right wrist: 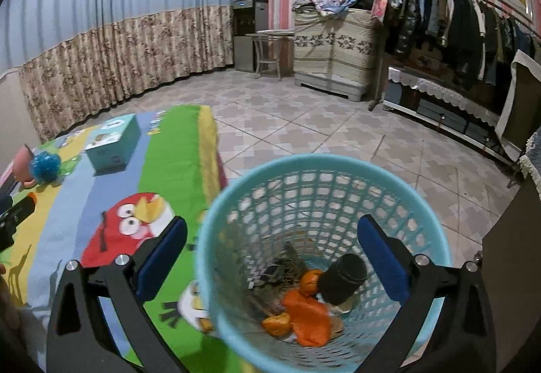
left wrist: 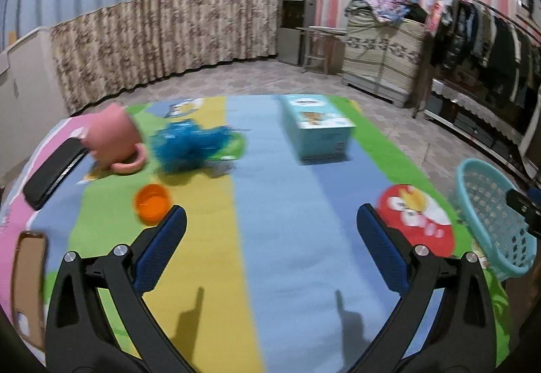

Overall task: Collect trash
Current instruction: 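Move both tools back over the mat toward the orange lid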

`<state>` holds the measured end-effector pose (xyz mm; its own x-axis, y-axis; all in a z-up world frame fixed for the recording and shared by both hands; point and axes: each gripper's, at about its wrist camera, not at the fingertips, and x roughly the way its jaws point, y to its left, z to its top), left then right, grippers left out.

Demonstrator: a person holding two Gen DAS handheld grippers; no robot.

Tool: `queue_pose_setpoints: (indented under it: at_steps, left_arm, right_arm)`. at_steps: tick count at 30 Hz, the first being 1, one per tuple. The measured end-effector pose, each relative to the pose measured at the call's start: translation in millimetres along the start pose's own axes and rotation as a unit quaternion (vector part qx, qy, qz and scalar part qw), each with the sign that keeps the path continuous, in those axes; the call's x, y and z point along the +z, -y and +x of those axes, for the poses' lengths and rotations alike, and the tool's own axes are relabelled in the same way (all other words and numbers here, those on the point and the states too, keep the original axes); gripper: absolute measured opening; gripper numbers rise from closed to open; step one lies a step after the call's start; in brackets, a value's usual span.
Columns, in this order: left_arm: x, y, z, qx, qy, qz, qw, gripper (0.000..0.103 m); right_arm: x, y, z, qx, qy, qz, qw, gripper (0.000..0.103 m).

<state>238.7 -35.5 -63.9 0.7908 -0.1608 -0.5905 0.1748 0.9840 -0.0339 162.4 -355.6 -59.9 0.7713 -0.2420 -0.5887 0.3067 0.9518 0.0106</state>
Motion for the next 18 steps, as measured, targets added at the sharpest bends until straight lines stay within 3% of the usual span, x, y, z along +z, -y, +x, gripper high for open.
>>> queue_pose_setpoints:
  at_steps: [6, 13, 18]
  left_arm:
    - [12.3, -58.3, 8.8, 0.062, -0.006, 0.002, 0.9981, 0.097]
    - [23.6, -99.2, 29.8, 0.080, -0.025, 0.002, 0.9965, 0.097]
    - [14.5, -104.0, 57.8, 0.068, -0.069, -0.007, 0.9953, 0.097]
  right_arm:
    - [-0.8, -35.1, 0.6, 0.001, -0.006, -0.039, 0.999, 0.098]
    - [-6.0, -63.1, 4.7, 0.017, -0.015, -0.068, 0.997, 0.098]
    - [-12.0, -77.1, 8.9, 0.022, -0.031, -0.089, 0.995, 0.098]
